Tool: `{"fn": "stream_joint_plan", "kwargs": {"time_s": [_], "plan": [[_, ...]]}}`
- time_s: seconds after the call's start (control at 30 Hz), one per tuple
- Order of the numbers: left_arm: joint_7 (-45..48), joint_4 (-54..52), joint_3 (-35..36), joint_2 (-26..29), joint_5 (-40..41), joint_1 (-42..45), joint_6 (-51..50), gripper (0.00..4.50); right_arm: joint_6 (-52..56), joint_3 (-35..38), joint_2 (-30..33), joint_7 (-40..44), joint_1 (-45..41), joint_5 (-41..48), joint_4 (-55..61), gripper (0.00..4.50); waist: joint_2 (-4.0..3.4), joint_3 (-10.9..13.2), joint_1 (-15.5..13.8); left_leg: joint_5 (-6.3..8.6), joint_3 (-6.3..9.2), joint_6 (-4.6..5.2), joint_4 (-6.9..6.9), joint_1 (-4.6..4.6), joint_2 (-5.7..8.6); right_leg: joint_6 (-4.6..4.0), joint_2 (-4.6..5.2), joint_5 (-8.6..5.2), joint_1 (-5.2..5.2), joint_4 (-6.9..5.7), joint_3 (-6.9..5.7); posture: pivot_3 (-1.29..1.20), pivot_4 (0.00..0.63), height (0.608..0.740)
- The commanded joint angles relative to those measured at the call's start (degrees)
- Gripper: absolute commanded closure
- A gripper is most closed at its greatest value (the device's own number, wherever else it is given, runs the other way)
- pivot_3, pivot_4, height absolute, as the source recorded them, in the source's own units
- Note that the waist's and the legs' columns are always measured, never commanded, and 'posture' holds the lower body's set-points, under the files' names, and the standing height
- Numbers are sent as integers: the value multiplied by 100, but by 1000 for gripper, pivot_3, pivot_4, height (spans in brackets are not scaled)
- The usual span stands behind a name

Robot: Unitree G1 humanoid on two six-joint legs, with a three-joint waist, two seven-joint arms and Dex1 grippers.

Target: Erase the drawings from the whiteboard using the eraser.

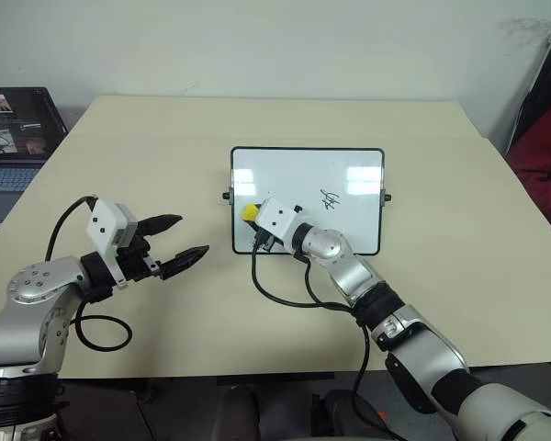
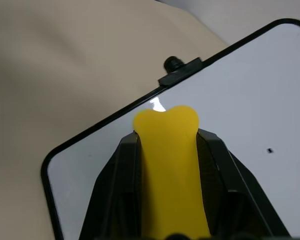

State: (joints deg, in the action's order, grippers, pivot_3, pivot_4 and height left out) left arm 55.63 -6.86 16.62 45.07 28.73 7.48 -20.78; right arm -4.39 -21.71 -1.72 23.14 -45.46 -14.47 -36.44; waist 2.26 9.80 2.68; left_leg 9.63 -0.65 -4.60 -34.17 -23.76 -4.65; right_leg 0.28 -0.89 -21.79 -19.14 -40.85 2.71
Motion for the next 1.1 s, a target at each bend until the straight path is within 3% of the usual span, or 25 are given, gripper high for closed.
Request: {"fn": "stream_joint_plan", "kwargs": {"time_s": [0.03, 0.33, 0.67, 1.1], "plan": [[-4, -144, 19, 44, -14, 111, 97, 0, 227, 54, 34, 83, 94, 42, 103, 3357, 0, 0, 0, 0, 0, 0, 0, -1, 0, 0, 0, 0, 0, 0, 0, 0, 150, 740], [24, -111, -21, 35, -19, 143, 115, 0, 743, 512, 98, -46, -376, 243, 1453, 3357, 0, 7, -3, -1, -1, -5, 14, -88, 0, 0, -1, 0, -56, 4, 0, 0, 150, 740], [28, -156, -65, 34, -9, 214, 95, 0, -351, 516, 314, -917, -1050, -106, -622, 3357, 1, 8, 43, 0, -14, -7, 22, -100, 2, -1, 0, 0, -73, 19, 5, 0, 150, 740], [6, -171, -131, 10, -9, 362, 92, 0, -351, 197, 238, -483, -209, -170, -1623, 3357, 17, -4, 59, -5, -3, 0, 21, 40, 0, 6, 4, -10, 27, 7, 5, 0, 150, 740]]}}
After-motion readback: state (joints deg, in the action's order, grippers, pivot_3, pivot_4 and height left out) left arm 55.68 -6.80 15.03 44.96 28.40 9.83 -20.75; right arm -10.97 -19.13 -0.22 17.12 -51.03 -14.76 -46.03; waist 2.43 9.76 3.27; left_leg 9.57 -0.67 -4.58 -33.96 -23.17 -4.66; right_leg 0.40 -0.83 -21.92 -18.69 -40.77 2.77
